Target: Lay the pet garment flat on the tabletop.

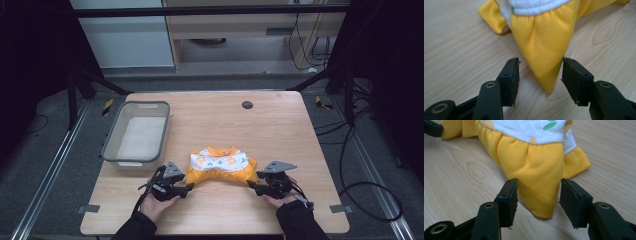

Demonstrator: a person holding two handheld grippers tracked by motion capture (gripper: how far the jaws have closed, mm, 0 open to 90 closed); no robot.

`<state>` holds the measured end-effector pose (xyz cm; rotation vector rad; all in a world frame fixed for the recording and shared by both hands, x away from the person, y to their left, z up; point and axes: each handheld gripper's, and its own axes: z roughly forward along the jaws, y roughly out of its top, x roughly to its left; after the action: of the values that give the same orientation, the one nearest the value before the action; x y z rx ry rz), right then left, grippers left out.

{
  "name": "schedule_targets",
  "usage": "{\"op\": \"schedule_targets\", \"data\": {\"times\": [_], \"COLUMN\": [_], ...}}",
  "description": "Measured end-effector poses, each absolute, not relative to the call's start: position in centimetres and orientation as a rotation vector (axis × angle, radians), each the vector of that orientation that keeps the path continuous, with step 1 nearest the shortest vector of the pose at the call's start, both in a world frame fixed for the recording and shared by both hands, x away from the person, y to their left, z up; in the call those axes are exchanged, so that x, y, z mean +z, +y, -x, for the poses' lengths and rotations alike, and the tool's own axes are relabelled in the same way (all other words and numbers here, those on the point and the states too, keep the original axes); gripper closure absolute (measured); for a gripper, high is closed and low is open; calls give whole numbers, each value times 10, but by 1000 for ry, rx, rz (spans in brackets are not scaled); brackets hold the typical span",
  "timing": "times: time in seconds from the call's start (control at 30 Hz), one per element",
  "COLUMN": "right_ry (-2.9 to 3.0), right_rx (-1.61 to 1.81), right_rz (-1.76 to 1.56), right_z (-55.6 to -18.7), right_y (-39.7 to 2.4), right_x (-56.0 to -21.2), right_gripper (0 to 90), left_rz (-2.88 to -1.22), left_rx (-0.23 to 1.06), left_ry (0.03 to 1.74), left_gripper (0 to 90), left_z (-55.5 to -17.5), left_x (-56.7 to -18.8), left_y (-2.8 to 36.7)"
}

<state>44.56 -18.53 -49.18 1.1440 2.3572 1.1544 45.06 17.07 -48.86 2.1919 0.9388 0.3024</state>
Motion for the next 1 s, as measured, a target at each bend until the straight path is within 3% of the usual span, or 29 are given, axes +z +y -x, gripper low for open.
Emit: {"op": "schedule_targets", "data": {"times": [0.1, 0.13, 0.17, 0.2, 0.23, 0.27, 0.33, 0.73, 0.93, 1.0], "right_ry": [2376, 2392, 2392, 2404, 2404, 2420, 2427, 2400, 2469, 2515], "right_rx": [1134, 1126, 1126, 1130, 1130, 1121, 1129, 1350, 1321, 1217], "right_rz": [-1140, -1142, -1142, -1150, -1150, -1167, -1162, -1071, -1095, -1128], "right_z": [-447, -448, -448, -450, -450, -450, -449, -419, -401, -399], "right_y": [-184, -182, -182, -182, -182, -182, -184, -202, -205, -202], "right_x": [-494, -496, -496, -495, -495, -493, -490, -442, -451, -468], "right_gripper": [520, 584, 584, 669, 669, 773, 847, 847, 822, 798], "left_rz": [-2216, -2215, -2216, -2208, -2205, -2187, -2174, -2047, -2154, -2197], "left_rx": [278, 276, 265, 244, 236, 210, 208, 175, 127, 136], "left_ry": [955, 958, 958, 972, 977, 981, 979, 870, 888, 894], "left_gripper": [571, 633, 633, 720, 720, 798, 823, 832, 812, 746], "left_z": [-452, -453, -453, -454, -454, -453, -452, -424, -405, -404], "left_x": [-492, -493, -492, -492, -491, -489, -485, -438, -459, -466], "left_y": [168, 167, 167, 167, 168, 169, 172, 202, 199, 194]}}
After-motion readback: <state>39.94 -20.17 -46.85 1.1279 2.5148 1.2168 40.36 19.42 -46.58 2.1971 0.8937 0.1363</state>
